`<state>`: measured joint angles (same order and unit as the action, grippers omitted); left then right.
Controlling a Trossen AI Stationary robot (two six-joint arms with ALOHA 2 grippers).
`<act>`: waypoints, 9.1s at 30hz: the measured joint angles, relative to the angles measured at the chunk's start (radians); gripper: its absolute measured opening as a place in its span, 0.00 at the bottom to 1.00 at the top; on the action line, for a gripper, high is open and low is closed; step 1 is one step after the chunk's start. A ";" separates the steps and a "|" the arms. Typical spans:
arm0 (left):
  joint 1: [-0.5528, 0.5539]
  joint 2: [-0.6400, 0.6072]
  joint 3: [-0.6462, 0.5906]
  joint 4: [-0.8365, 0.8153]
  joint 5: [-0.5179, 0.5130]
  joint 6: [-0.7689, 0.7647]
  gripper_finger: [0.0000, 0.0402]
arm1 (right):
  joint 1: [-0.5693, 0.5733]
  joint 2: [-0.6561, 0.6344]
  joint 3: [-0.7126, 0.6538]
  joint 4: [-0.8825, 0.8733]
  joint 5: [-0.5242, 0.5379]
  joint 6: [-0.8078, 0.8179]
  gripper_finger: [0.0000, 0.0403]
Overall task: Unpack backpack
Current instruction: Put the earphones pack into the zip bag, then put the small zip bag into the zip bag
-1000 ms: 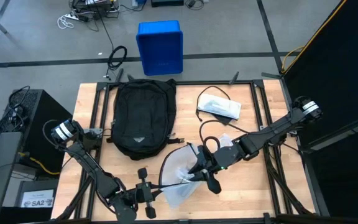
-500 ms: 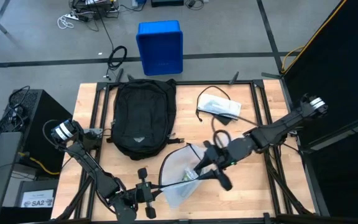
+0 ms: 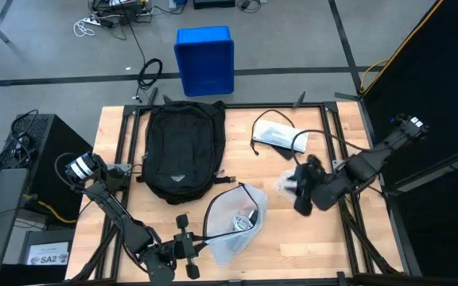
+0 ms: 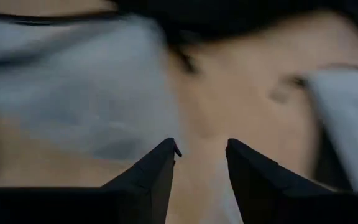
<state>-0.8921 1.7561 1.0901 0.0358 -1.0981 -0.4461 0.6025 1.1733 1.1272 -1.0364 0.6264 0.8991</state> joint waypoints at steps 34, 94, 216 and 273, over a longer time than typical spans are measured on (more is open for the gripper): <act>0.000 0.000 0.000 0.026 0.019 -0.003 0.00 | -0.351 0.017 -0.706 0.473 -0.351 0.203 0.58; 0.000 0.000 0.000 0.025 0.019 -0.001 0.00 | -0.179 0.342 0.069 1.009 -0.385 -0.612 0.06; 0.002 0.000 0.000 0.078 0.063 0.049 0.00 | 0.021 0.169 -0.130 1.277 0.894 -1.110 0.34; 0.002 0.000 0.000 0.078 0.063 0.048 0.00 | -0.945 0.175 -0.689 0.757 -0.154 -0.224 0.77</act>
<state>-0.8902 1.7561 1.0904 0.1139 -1.0348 -0.3977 -0.3425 1.3484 0.4385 -0.2797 0.4723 0.6749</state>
